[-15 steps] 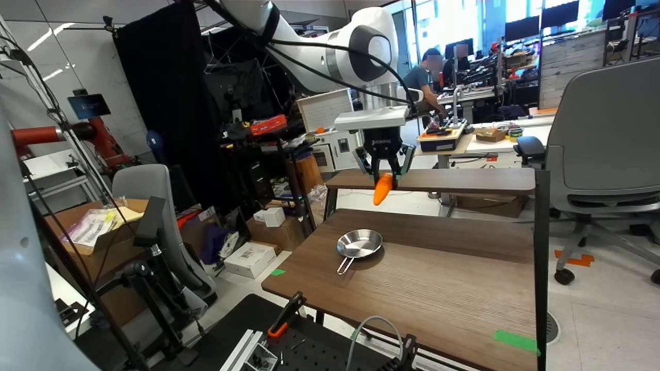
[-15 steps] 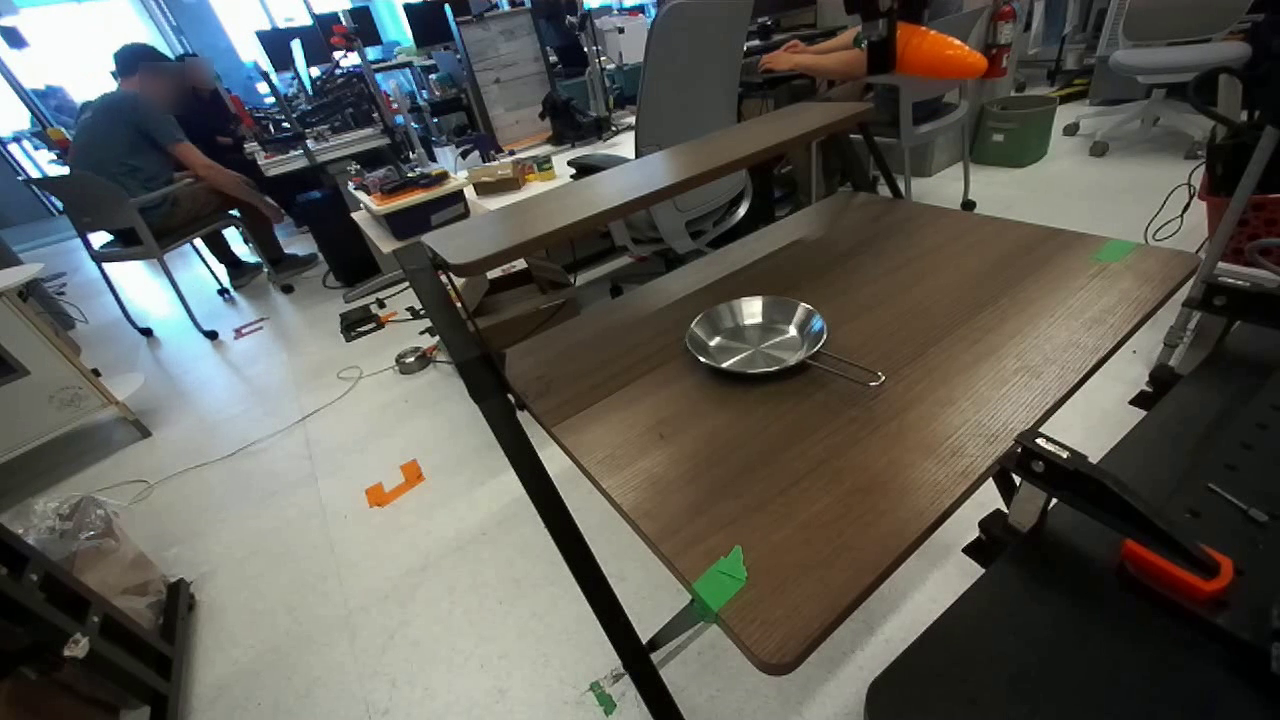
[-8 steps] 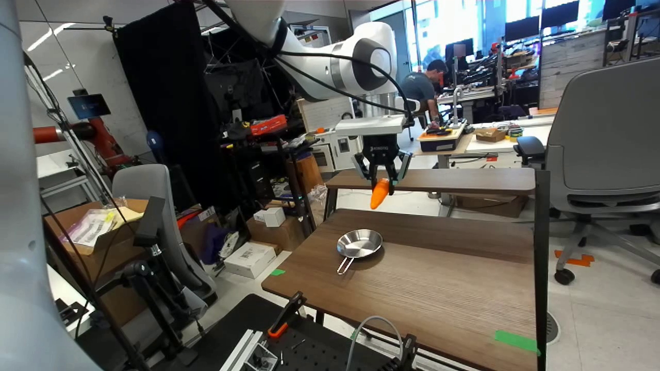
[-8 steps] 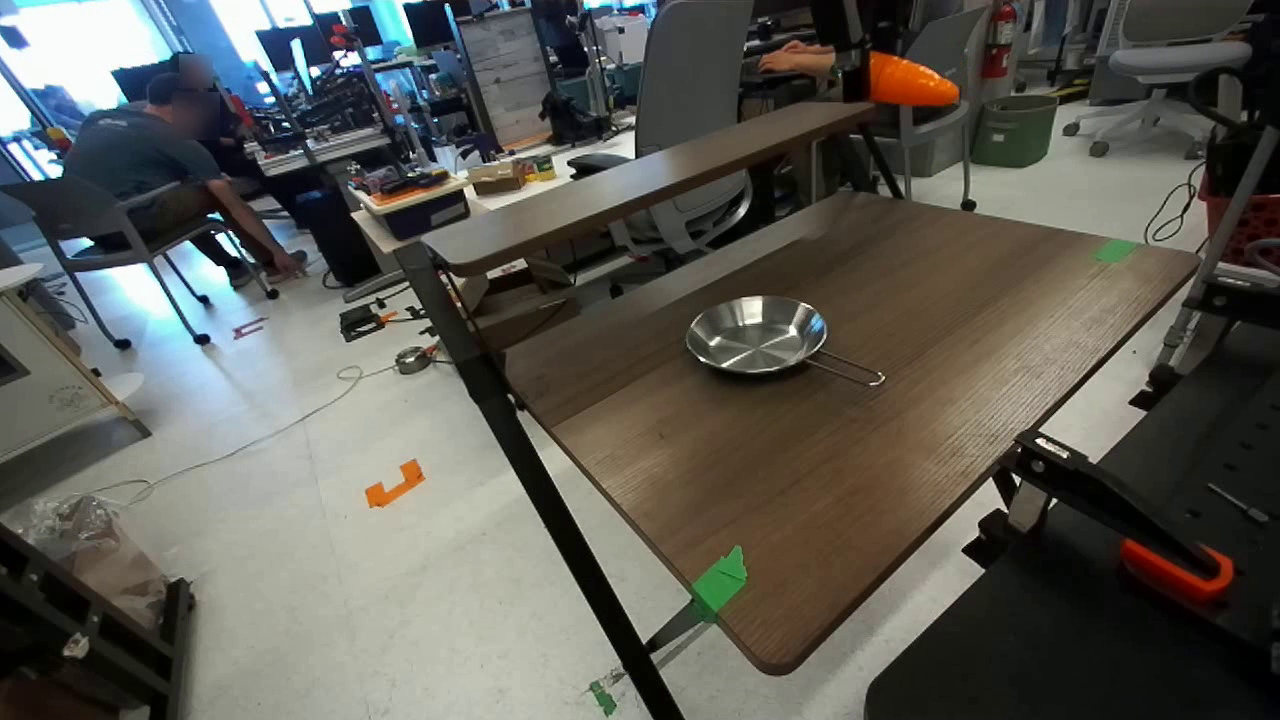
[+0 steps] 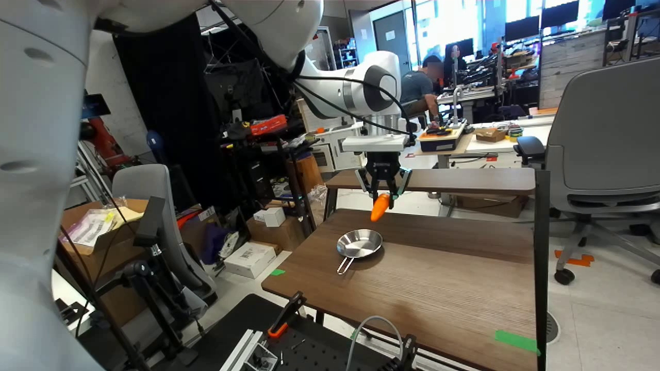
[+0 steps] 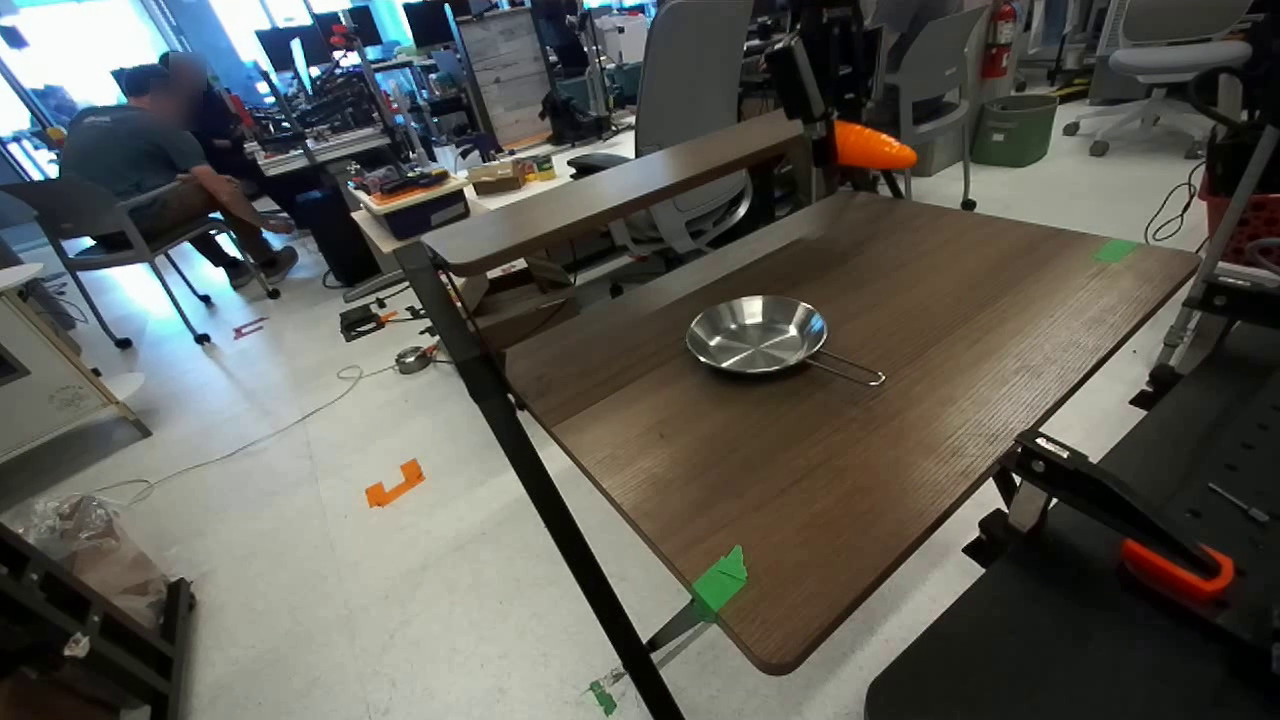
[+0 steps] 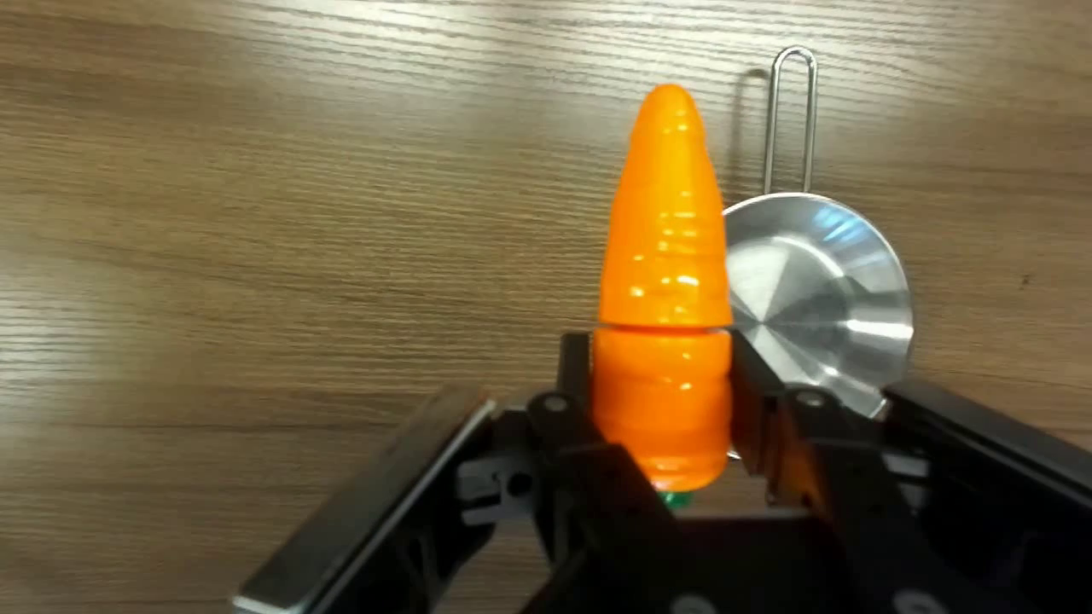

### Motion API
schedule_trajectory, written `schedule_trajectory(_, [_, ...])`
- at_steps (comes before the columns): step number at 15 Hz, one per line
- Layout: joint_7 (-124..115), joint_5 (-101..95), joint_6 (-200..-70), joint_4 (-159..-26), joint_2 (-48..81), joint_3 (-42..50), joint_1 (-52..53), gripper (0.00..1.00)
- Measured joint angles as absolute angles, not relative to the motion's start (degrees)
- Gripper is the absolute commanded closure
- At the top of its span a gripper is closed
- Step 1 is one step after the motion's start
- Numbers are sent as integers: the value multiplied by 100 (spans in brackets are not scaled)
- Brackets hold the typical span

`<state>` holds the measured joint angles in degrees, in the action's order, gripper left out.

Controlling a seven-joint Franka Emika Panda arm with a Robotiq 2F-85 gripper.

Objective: Pick the carrot and put it on the pan

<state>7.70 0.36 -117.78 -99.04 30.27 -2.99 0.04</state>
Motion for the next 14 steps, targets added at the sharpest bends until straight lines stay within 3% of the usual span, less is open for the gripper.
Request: schedule_trajectory(14, [626,-130,-11225,-8619,4036,-330,395,86])
